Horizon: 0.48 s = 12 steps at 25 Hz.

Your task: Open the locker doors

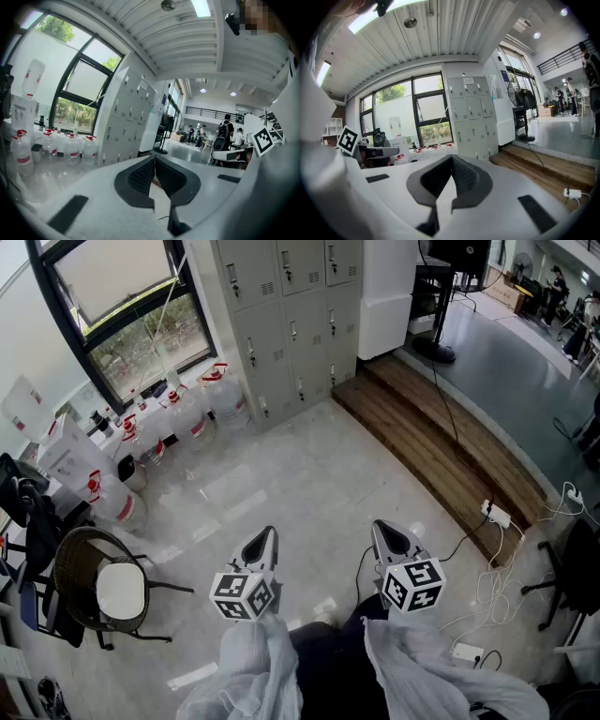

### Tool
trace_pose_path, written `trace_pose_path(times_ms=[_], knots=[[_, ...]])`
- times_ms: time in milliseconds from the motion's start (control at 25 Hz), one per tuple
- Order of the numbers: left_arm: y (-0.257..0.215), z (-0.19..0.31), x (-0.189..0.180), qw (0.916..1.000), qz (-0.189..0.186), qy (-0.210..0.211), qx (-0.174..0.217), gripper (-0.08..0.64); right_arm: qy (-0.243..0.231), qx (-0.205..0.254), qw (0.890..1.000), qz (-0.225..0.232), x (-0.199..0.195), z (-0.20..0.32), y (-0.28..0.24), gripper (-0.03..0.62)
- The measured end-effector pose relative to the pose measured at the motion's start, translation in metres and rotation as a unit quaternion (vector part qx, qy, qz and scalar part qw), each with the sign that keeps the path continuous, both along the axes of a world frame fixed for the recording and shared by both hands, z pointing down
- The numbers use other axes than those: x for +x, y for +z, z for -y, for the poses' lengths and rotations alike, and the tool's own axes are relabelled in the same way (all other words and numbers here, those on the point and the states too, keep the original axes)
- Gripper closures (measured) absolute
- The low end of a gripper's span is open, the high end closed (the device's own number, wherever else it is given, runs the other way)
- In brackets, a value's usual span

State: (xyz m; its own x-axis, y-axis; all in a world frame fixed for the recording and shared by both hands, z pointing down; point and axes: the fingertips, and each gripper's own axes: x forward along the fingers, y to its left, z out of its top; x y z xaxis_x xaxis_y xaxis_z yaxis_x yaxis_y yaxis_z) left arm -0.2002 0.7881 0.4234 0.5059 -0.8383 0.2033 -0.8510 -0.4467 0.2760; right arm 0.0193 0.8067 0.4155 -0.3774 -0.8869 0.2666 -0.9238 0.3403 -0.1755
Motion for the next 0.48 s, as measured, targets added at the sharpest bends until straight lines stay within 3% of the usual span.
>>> trace_pose_path(times_ms=[480], knots=[[-0.006,-0.003,-0.012,0.9997,0.01,0.016,0.016,0.548,-0.002,0.017,1.0,0.005,-0.013,0.0,-0.014,0.592]])
